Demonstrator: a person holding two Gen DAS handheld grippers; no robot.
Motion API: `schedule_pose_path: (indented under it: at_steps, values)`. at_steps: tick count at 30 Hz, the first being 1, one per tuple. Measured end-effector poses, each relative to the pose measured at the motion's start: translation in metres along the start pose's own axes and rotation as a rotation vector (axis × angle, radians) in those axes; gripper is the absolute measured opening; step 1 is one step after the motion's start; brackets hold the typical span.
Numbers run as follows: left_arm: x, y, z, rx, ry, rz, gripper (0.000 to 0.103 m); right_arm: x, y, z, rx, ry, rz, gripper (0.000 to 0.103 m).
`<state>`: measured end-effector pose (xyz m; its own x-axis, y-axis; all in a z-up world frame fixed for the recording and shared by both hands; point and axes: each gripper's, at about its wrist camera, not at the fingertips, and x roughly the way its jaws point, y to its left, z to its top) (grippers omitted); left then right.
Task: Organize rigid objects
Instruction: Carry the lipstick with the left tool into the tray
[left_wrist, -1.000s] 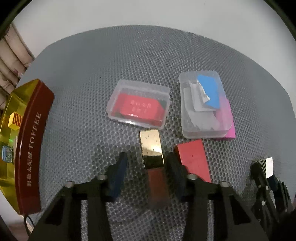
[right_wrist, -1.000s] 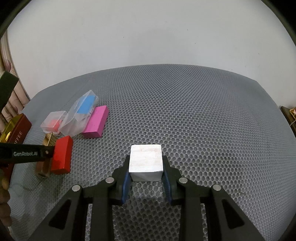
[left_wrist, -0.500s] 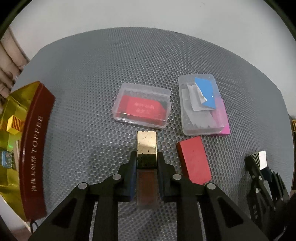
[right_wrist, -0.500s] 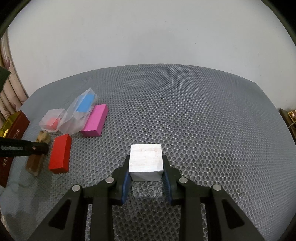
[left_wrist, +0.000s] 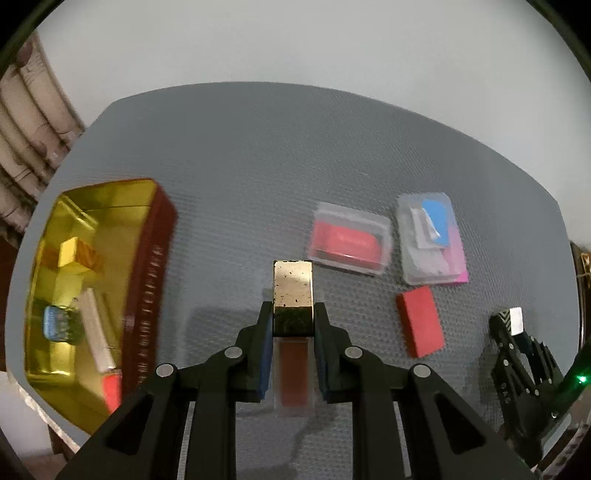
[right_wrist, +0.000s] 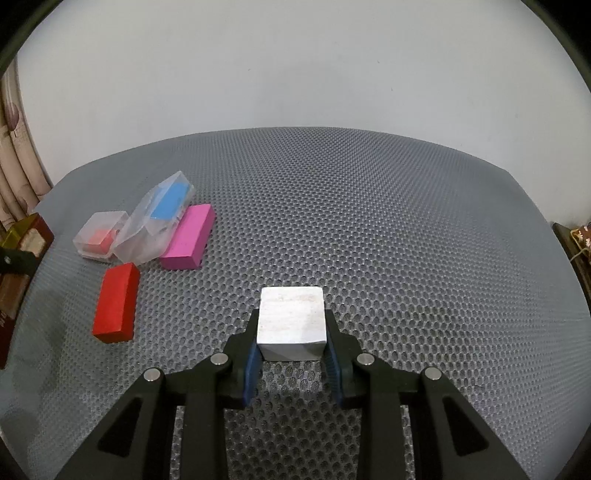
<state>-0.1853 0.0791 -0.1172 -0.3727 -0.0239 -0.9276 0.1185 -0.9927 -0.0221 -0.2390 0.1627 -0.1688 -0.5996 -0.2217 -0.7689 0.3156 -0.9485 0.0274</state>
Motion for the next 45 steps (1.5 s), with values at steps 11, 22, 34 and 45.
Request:
schedule_pose_path:
  at_steps: [11,22,34,45]
  values:
    - [-0.031,0.152,0.021,-0.112,-0.059,0.113,0.017,-0.008,0.011,-0.011,-0.006,0.000,-0.007,0.030]
    - [-0.024,0.242,0.024,-0.213,-0.036,0.235,0.017,-0.005,0.013,-0.012,-0.009,0.000,-0.012,0.030]
    - [0.019,0.250,0.003,-0.229,0.034,0.218,0.017,-0.003,0.015,-0.010,-0.014,0.002,-0.021,0.030]
    - [0.037,0.250,-0.009,-0.220,0.064,0.185,0.017,-0.004,0.015,-0.012,-0.013,0.002,-0.023,0.030]
